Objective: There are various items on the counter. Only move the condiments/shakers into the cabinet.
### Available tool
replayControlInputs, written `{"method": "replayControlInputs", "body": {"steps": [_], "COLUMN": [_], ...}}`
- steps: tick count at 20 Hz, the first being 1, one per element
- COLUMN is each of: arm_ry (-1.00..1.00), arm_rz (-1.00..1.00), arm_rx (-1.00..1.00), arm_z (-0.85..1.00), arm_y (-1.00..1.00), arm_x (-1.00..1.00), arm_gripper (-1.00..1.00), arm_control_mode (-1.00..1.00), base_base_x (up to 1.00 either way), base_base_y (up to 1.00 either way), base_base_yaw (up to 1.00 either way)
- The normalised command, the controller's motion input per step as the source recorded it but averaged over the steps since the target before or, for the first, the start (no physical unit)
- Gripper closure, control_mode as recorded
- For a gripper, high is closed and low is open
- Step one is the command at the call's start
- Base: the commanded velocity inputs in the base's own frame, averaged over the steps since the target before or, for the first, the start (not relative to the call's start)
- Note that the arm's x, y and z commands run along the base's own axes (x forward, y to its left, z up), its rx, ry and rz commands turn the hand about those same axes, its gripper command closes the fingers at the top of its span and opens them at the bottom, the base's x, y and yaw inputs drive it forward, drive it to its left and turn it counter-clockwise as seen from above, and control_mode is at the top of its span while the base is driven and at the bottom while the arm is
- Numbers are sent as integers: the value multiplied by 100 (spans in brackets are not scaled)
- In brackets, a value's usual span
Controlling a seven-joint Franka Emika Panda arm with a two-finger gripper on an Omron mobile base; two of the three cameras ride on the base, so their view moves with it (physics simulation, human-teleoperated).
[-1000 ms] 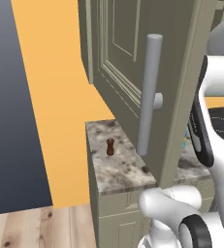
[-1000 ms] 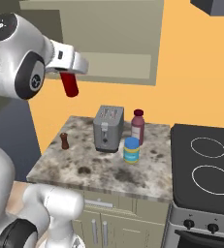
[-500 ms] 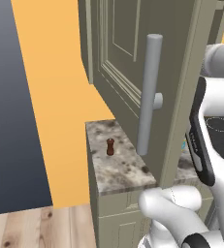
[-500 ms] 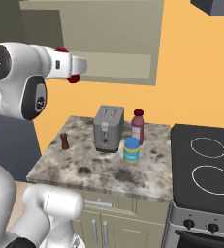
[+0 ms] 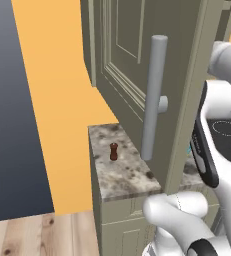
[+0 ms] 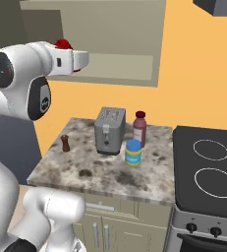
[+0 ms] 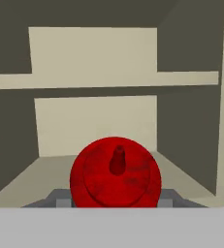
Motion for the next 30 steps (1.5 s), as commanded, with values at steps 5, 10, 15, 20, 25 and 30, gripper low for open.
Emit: {"method": "replayControlInputs", "body": {"steps": [5, 10, 15, 20, 25, 30], "arm_ry": [1, 24, 9, 0, 0, 0], "arm_rz": [0, 0, 0, 0, 0, 0], "arm_rx": [0, 0, 1, -1, -5, -2], "arm_z": [1, 0, 0, -4, -17, -10], "arm_y": [0, 0, 0, 0, 0, 0], "arm_x": [26, 42, 10, 6, 14, 23], "arm_gripper": [100, 100, 100, 100, 100, 100], "arm_control_mode": [-100, -100, -100, -100, -100, -100], "base_base_x": [0, 0, 0, 0, 0, 0], "base_base_y": [0, 0, 0, 0, 0, 0], "base_base_yaw": [0, 0, 0, 0, 0, 0]}}
